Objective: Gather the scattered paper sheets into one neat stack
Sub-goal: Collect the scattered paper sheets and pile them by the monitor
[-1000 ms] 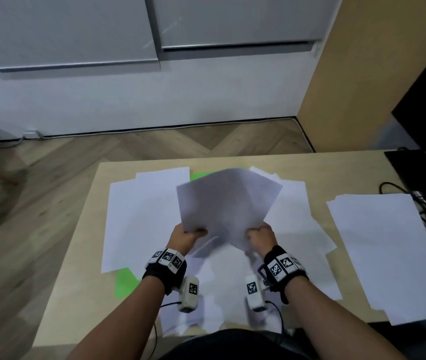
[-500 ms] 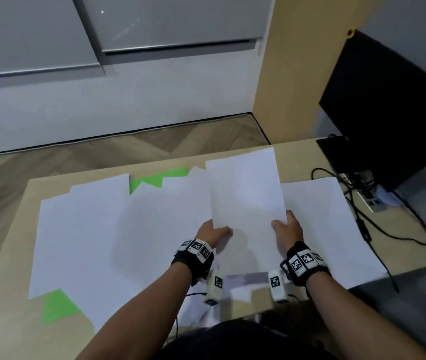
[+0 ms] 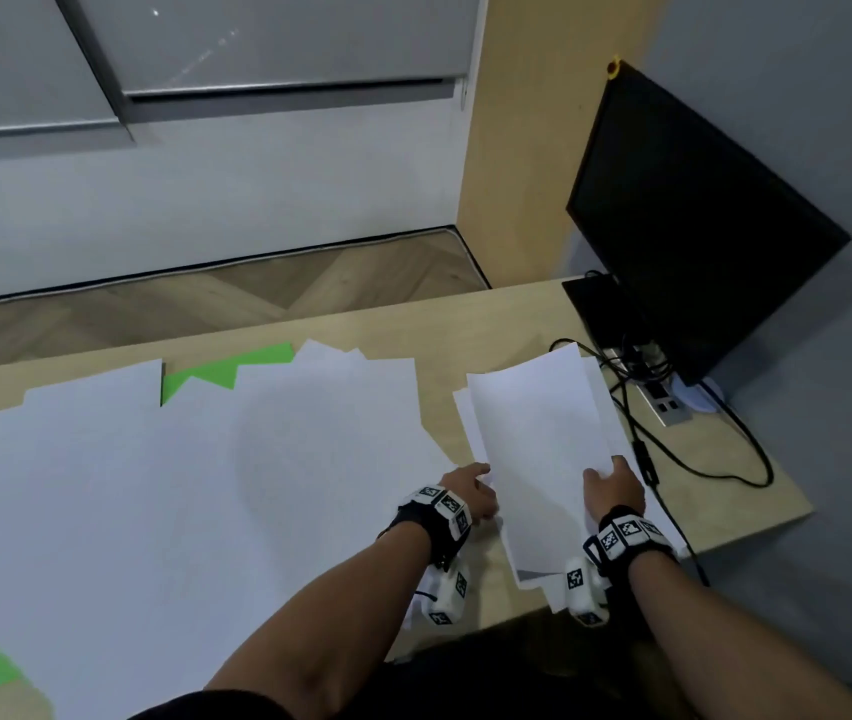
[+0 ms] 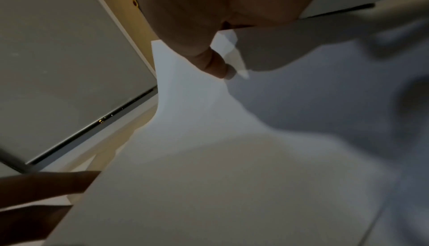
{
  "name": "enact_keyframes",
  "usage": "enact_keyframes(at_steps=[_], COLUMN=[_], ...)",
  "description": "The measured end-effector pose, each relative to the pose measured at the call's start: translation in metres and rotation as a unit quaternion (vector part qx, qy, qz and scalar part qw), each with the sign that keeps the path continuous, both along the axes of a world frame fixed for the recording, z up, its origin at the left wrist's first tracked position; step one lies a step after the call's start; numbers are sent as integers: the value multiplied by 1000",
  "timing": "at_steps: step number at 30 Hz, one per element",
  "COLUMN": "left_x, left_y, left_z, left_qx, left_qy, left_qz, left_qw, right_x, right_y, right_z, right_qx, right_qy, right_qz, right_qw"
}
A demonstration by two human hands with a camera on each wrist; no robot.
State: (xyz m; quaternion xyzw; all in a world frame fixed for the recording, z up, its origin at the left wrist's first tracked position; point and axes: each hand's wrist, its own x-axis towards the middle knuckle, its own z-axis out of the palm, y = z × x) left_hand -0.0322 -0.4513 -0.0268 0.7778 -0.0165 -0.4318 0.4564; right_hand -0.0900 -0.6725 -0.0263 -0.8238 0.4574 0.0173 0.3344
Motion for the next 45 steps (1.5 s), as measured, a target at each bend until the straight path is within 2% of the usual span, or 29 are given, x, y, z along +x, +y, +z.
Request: enact_keyframes(at_steps=[4,6,10,13,16,19,23,27,29,31,34,36,39,41,45], left_x=[-3,-5,-7,-7,-3,8,17,13,7,1,-11,-21,-33,-37,-46], left_y=[-14,-17,-15,-1,27,70,152,229,265,299,345,370,403,425,461], left_z=[-8,-10,-15,-20,-21,-11,-4,-6,-7,-12,-17,-14,-9,-10,-18], left_qx=[45,53,59,49,-17,-48,37,109,139,183,301,365,381,389,442], left_qy=[-31,-40,-54,-56,-6,-18,-113,-161,-180,-192,-191,-190,-196,-160,-76], left_qz=[-96,-119,-137,-70,54,122,212,269,269,248,221,253,327,340,312], left_qw=[994,991,987,995,998,991,970,943,936,932,908,875,842,841,838], right_x=[1,0,-4,-2,-4,-2,9,21,28,34,42,44,47,49,51], right_y=[-13,-15,-11,0,16,25,41,87,124,163,213,243,281,300,331], right_z=[-8,-9,-5,-11,-25,-32,-26,-22,-18,-13,-13,-15,-20,-22,-23], right_qx=[-22,-38,-174,-166,-144,-125,-154,-163,-129,-93,-24,4,17,-1,-26], right_qy=[-25,-46,-75,-77,72,131,148,20,-45,-58,-16,17,89,138,192], right_qz=[0,-18,6,58,169,179,166,193,208,228,297,336,360,363,359], right_qw=[999,998,982,981,973,967,963,967,969,967,955,942,929,922,913])
